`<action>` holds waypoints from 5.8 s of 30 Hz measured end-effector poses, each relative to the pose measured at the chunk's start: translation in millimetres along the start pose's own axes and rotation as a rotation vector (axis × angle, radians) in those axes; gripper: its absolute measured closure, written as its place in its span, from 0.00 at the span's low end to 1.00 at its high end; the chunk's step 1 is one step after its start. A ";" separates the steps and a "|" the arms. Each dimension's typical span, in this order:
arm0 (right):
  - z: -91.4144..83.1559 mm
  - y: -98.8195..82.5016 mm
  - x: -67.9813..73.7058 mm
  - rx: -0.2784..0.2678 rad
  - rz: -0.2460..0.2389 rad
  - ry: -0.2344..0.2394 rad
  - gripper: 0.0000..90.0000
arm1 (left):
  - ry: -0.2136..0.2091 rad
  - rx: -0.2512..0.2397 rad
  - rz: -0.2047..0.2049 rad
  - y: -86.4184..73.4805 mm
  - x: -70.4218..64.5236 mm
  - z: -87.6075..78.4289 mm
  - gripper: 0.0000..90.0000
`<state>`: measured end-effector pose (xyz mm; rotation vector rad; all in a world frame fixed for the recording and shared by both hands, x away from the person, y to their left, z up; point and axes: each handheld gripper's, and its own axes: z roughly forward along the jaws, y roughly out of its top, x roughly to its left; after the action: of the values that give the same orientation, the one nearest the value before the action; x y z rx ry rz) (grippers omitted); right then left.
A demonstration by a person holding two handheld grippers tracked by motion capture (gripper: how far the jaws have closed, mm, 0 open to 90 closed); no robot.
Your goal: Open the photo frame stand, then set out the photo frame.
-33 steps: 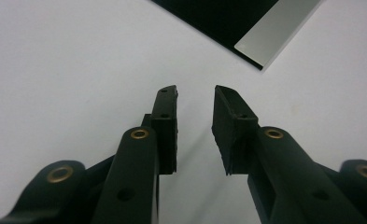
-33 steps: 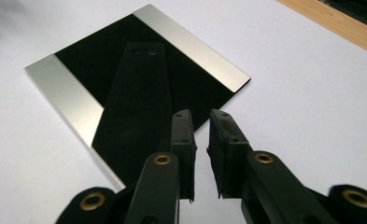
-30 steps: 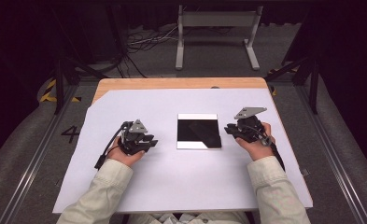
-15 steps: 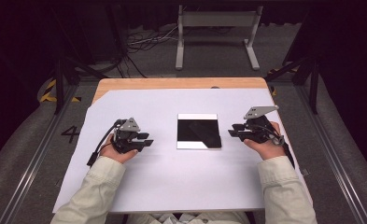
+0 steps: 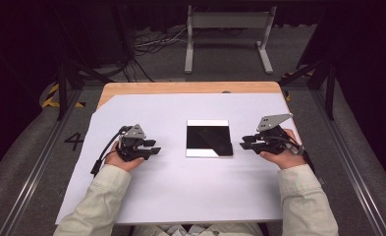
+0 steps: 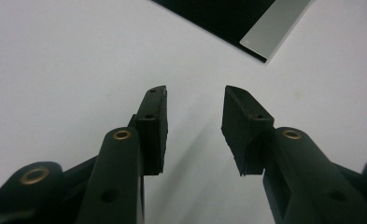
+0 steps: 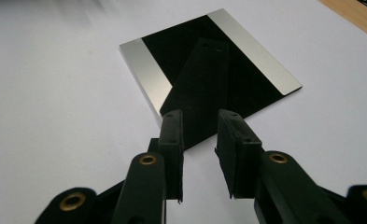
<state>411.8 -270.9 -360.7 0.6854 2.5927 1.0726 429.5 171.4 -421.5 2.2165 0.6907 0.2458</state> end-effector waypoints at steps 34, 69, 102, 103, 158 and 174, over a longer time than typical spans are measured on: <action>49.8 -20.3 -3.8 0.235 0.044 0.056 0.96 | 0.016 0.028 0.009 0.6 -4.7 8.2 0.68; 59.0 -13.5 -0.1 0.217 0.046 0.047 1.00 | 0.017 0.044 0.022 0.9 -6.0 11.9 0.67; 36.2 -2.7 2.6 -0.120 0.093 -0.019 1.00 | 0.007 0.035 0.020 1.1 -6.4 12.4 0.67; 36.8 -2.4 3.3 -0.119 0.092 -0.030 1.00 | 0.006 0.036 0.020 1.1 -6.4 12.6 0.67; 1.4 27.5 8.0 -0.032 0.270 -0.071 0.77 | 0.082 -0.033 -0.004 -5.8 -4.8 11.3 0.68; 8.3 51.3 -19.1 0.123 0.339 -0.021 0.77 | 0.075 -0.035 -0.019 -7.9 -1.7 11.7 0.68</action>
<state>448.3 -244.0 -328.7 1.1918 2.6005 0.9914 429.4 167.3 -435.2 2.1758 0.7415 0.3301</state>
